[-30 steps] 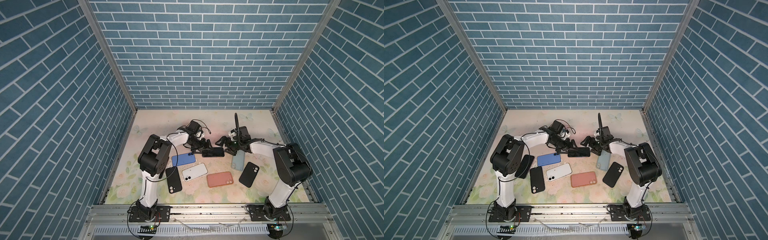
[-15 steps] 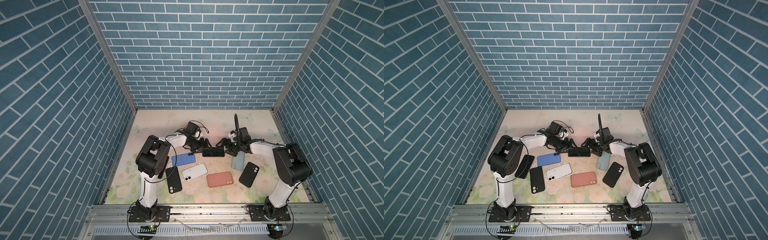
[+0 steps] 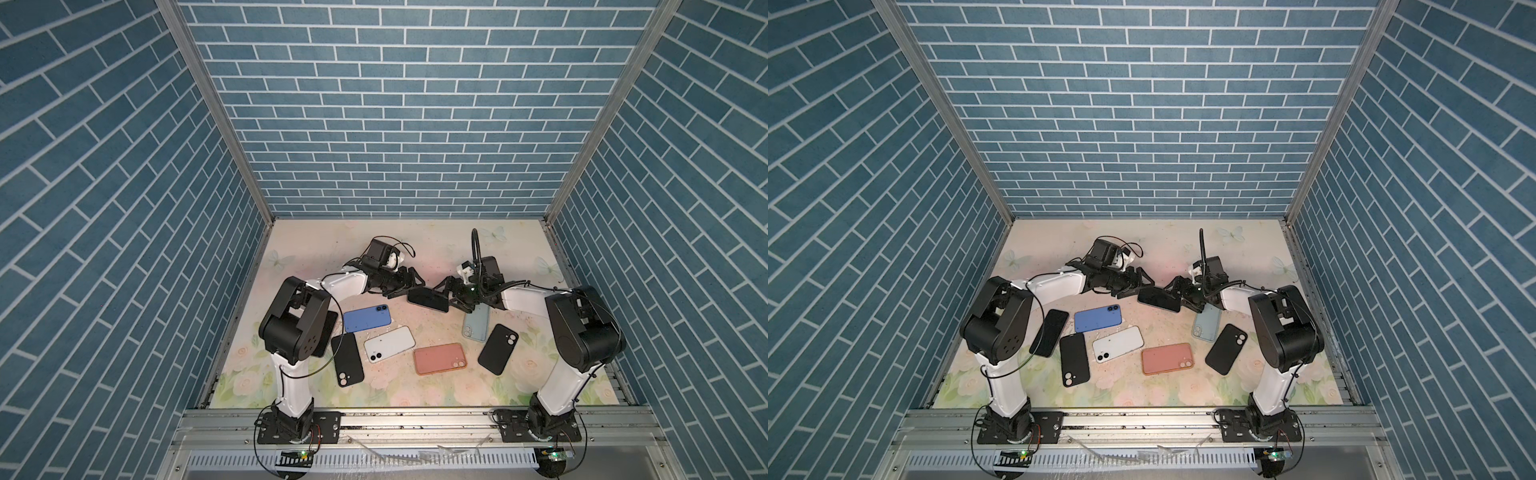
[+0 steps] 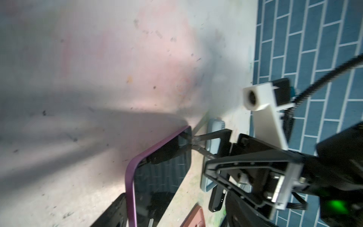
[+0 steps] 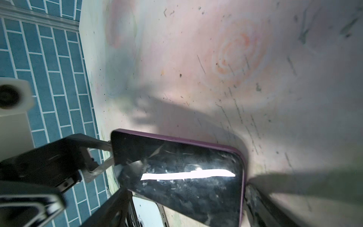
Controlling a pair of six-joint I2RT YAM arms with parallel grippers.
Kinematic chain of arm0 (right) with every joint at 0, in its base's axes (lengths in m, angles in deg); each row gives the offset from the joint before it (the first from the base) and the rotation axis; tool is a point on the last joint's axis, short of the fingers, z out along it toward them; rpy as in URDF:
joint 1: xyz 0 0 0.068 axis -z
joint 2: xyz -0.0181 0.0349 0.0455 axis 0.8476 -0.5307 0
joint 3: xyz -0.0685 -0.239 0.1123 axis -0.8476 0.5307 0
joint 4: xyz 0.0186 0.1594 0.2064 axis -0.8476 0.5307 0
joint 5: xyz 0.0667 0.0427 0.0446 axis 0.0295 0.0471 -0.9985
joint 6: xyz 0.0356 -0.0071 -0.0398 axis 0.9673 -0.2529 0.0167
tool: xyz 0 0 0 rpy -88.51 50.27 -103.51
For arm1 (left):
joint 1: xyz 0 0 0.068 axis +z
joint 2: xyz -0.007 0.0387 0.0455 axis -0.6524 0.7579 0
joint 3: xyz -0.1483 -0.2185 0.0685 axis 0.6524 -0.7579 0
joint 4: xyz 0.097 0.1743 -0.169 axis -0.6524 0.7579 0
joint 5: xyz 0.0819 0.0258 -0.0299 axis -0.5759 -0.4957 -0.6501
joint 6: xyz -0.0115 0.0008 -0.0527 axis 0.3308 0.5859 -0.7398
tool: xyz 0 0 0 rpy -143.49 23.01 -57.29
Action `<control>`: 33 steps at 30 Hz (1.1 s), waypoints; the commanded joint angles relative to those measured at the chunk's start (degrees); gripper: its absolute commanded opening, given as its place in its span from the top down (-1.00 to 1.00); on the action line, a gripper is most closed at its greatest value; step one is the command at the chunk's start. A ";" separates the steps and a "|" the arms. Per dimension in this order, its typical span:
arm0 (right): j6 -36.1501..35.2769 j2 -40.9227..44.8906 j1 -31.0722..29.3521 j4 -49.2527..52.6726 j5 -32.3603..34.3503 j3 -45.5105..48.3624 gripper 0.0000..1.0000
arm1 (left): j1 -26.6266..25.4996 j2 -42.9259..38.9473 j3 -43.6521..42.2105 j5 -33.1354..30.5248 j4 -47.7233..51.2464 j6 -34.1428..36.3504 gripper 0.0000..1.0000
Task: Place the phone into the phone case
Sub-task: 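Grasp the raised black phone's edge with the left gripper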
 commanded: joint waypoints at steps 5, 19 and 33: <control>0.98 -2.90 -0.86 1.76 1.04 2.47 -0.83 | -0.95 -0.72 -0.13 0.92 -3.09 -1.20 -0.41; 1.41 -3.01 -0.83 0.35 1.04 2.62 -0.83 | -1.83 1.22 0.03 -0.44 -1.55 -0.86 0.15; 2.80 -2.57 -0.75 -3.33 1.31 4.05 -0.83 | -2.97 1.69 -0.68 -0.86 -1.64 -2.21 0.88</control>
